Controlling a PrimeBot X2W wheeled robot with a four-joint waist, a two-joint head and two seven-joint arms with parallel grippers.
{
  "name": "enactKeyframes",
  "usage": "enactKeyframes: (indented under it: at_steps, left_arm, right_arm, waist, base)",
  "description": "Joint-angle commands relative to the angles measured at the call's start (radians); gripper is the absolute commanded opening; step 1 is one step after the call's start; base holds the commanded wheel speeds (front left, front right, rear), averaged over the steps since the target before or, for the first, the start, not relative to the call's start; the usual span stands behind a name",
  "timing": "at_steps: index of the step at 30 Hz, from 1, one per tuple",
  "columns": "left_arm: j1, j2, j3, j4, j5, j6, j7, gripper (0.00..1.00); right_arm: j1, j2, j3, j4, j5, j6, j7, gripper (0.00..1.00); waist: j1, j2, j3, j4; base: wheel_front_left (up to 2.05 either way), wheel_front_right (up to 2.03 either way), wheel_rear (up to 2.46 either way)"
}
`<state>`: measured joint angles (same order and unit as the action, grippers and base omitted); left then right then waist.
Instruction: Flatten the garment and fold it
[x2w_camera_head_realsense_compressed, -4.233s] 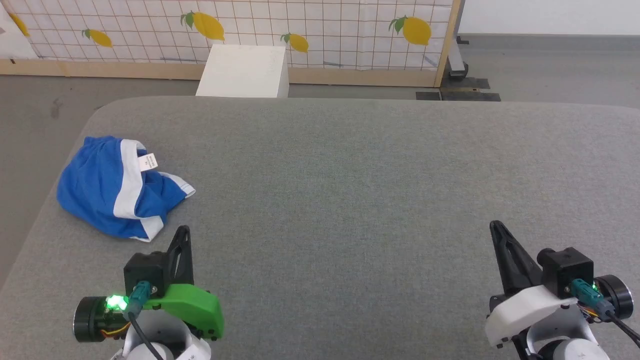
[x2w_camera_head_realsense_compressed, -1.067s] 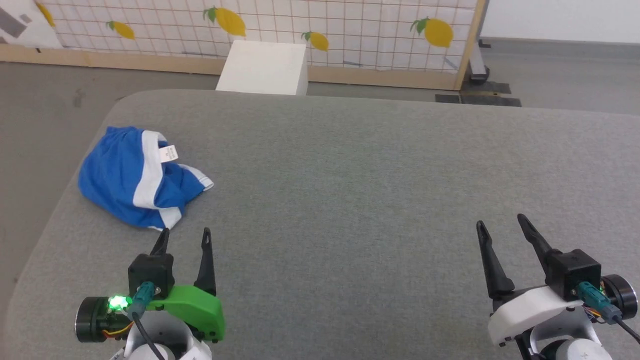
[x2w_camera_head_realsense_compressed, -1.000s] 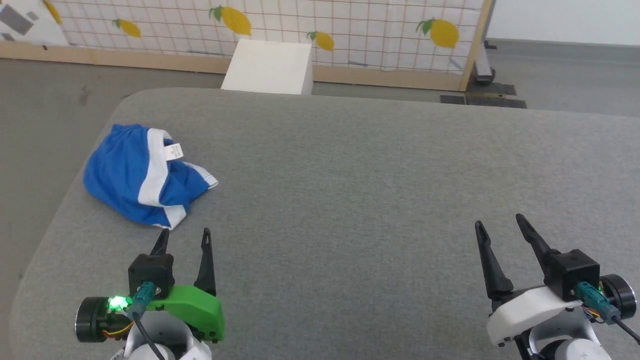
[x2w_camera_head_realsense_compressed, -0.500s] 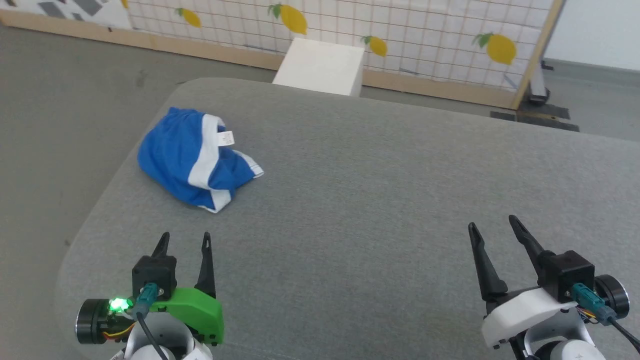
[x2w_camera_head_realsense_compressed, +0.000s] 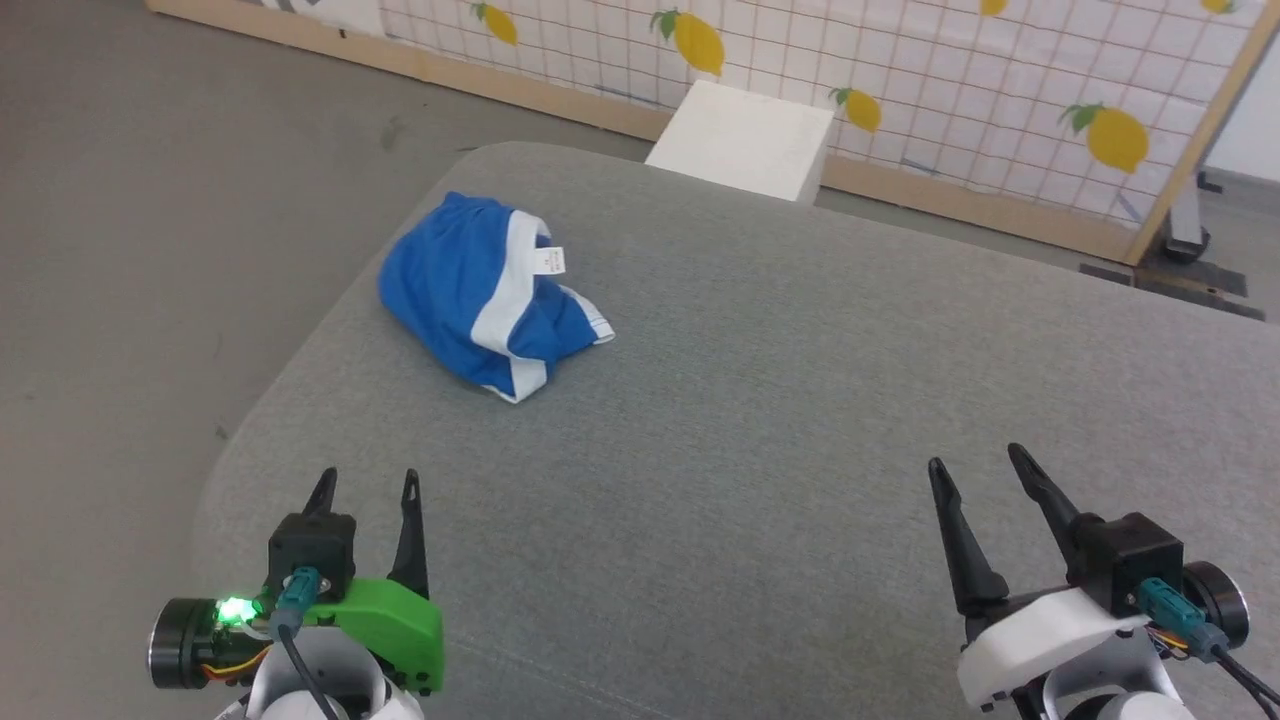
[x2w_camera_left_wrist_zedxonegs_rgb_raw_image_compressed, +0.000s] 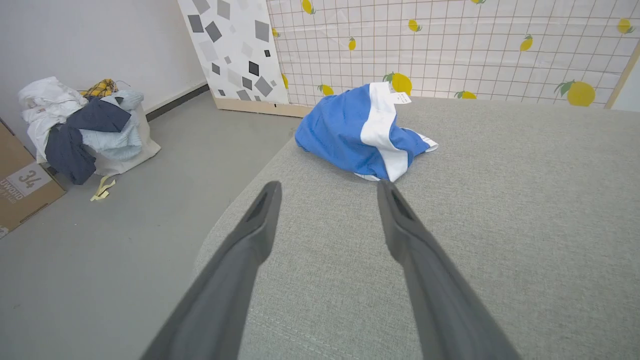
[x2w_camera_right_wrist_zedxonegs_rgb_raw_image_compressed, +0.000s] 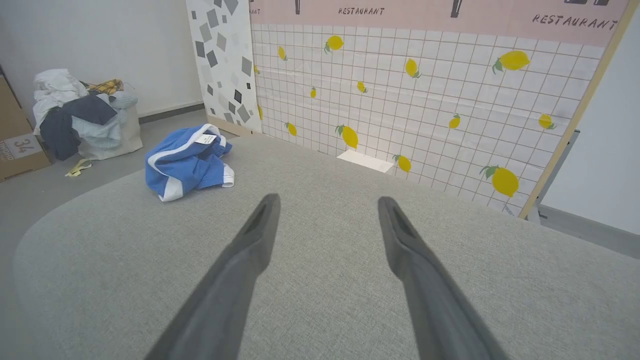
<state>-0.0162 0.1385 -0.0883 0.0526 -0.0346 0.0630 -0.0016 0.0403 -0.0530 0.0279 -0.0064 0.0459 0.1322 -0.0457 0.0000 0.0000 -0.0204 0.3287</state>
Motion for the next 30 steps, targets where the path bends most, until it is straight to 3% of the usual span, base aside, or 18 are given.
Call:
enactKeyframes:
  at_steps: [1,21,30]
  left_arm:
    - [-0.017,0.012,-0.009,0.003,0.001,0.011,-0.003,1.00]
    - [-0.022,0.031,-0.028,0.001,-0.010,0.031,0.001,1.00]
    - [-0.052,0.036,-0.040,-0.013,-0.027,0.017,0.026,1.00]
  right_arm:
    - [0.010,0.003,0.003,-0.005,0.010,-0.001,-0.011,1.00]
    - [0.011,0.003,0.006,-0.001,0.020,-0.002,-0.017,1.00]
    - [-0.003,0.003,0.002,-0.039,-0.013,-0.002,0.002,1.00]
  waist:
    - [0.0000,0.0000,-0.003,0.030]
    - [0.0000,0.0000,0.000,0.066]
    - [0.0000,0.0000,0.076,0.029]
  base:
    - [0.00,0.00,0.00]
    - [0.00,0.00,0.00]
    - [0.00,0.00,0.00]
